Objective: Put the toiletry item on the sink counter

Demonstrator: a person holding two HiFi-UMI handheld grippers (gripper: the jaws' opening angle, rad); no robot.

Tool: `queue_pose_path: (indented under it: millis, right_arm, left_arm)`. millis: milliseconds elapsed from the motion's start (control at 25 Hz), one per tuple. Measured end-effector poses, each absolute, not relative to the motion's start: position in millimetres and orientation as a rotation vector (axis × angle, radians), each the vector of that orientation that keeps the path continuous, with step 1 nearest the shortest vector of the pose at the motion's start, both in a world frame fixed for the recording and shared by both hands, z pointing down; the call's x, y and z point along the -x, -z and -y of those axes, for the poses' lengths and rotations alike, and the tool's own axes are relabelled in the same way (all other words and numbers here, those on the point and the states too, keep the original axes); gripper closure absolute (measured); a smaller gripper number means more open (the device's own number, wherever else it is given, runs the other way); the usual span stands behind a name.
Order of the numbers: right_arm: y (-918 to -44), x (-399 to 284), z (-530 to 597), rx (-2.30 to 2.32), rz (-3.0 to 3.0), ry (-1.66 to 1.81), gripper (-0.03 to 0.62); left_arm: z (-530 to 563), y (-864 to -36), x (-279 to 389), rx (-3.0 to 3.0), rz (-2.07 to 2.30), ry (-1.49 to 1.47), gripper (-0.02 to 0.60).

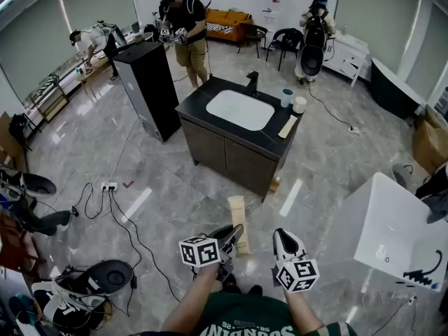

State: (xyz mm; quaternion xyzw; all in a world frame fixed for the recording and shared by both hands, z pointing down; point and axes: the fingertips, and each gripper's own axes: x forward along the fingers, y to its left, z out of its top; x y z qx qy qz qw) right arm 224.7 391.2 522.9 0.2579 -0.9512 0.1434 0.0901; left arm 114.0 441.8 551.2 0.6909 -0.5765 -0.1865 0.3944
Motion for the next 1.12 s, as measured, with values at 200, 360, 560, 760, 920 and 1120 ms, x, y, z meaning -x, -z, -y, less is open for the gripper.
queue_pose_path:
  millis: [200, 360, 560, 760, 920, 1120]
  right_arm:
    - [-528, -215, -390, -0.75, 2.819, -0.445, 0.551]
    - [-529, -206, -388, -0.749, 2.816, -0.448, 0.551]
    - [-535, -192, -383, -0.757, 2.818, -0.443, 0.551]
    - [-541, -182, -381, -0.78, 2.816, -0.443, 0.551]
    - [-540, -179, -376, -0.798, 2.812, -0.438, 0.551]
    - [-544, -175, -361, -0.821, 2.802, -0.437, 0.551]
  left_arm:
    - [-438, -554, -107, -1.753, 1.455, 0.473, 0.54]
    - [-435, -555, -97, -1.751, 1.455, 0.474, 0.54]
    - [-433, -561, -83, -1.758, 1.449, 0.47, 0.54]
    - [-429, -566, -71, -1.769, 1.441, 0.459, 0.54]
    - [-423, -568, -65, -1.775, 1.43, 0.46, 0.54]
    - [-407, -570, -57, -1.782, 1.42, 0.454, 0.54]
